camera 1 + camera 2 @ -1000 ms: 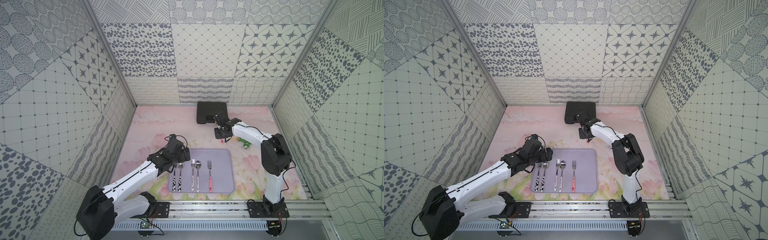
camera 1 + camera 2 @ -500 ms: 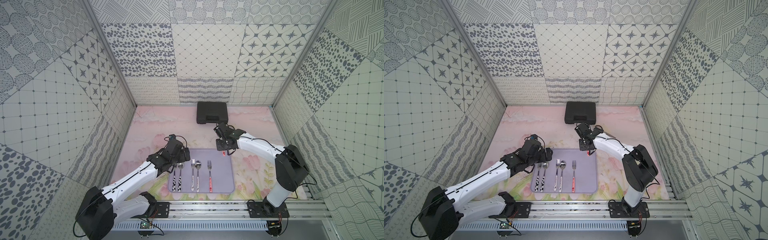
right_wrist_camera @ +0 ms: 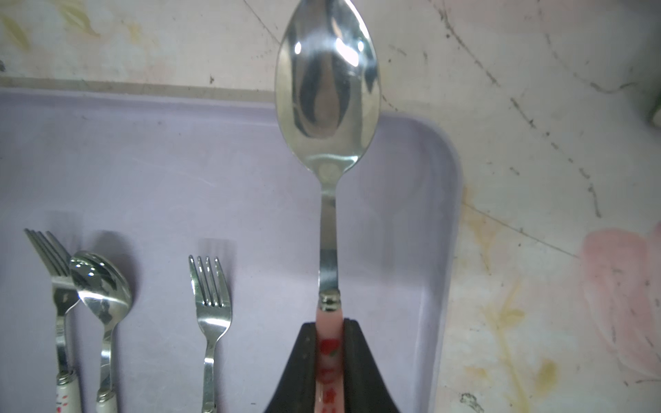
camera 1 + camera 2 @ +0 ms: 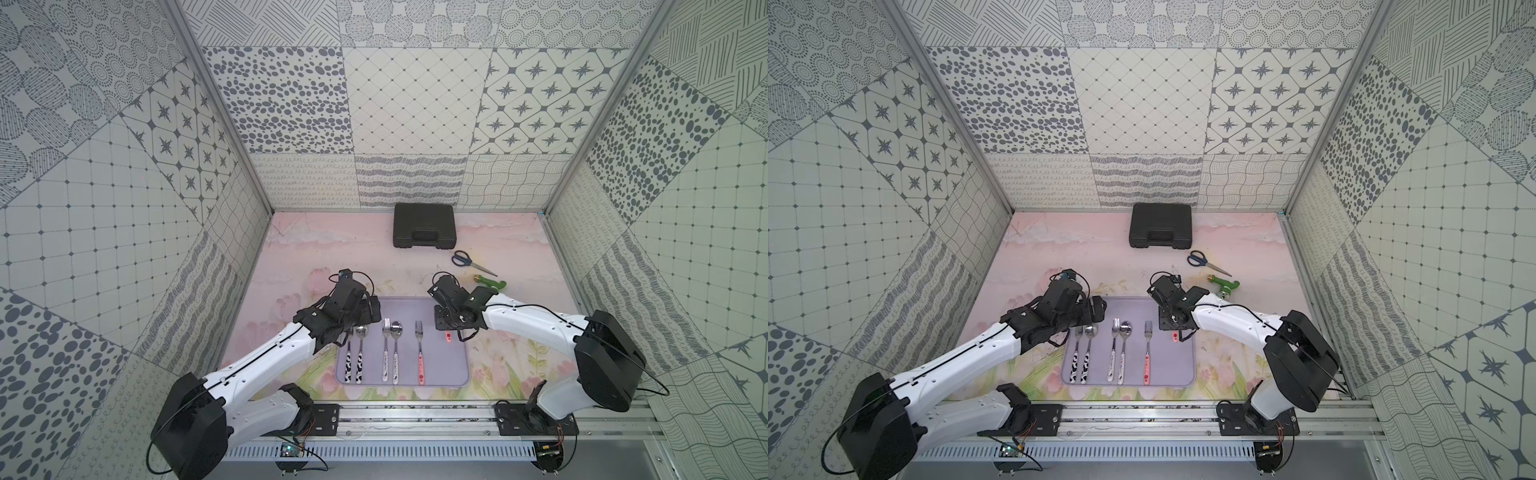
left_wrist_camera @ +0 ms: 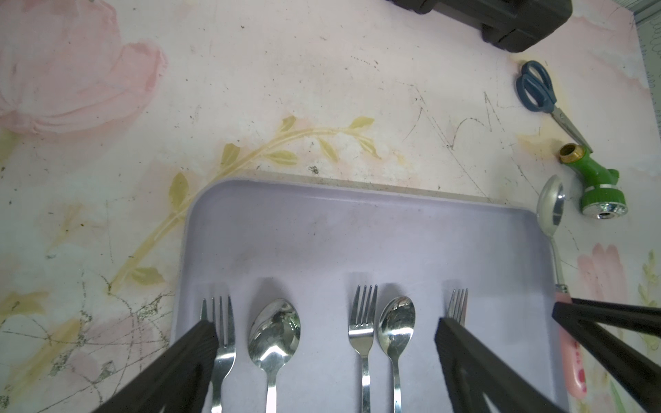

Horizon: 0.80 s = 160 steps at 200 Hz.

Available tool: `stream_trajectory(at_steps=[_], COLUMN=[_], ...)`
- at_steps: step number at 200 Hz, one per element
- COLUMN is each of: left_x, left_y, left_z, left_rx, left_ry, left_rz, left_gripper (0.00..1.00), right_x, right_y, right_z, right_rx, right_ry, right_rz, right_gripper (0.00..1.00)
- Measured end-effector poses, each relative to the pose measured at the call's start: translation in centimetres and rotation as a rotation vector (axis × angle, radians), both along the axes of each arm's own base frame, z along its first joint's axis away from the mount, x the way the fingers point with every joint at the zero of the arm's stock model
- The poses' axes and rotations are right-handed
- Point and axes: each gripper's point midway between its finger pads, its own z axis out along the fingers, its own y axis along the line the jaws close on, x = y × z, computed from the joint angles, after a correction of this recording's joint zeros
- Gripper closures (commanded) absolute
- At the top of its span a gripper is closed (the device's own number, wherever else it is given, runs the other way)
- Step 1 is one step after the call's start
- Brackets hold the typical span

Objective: Set the spoon and fork side by side
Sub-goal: Place the spoon on the tray.

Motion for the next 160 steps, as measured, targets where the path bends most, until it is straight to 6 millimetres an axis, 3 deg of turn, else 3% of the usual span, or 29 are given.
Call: stream_trajectory(at_steps=[69,160], left_x=[0.0,0.0], left_y=[0.0,0.0], left_z=[0.0,0.0], left_rx=[0.0,-0.002], left_ry=[0.001,0.0], left_rz=[0.0,0.0], left_gripper=[0.0,0.0], right_x=[-4.0,-7.2], right_y=[0.6,3.0], right_z=[-2.8,-3.1], right_rx=[0.032,0.077], right_ry=[0.076,0.107], right_rz=[-0.024,-0.009], right_gripper=[1.0,1.0])
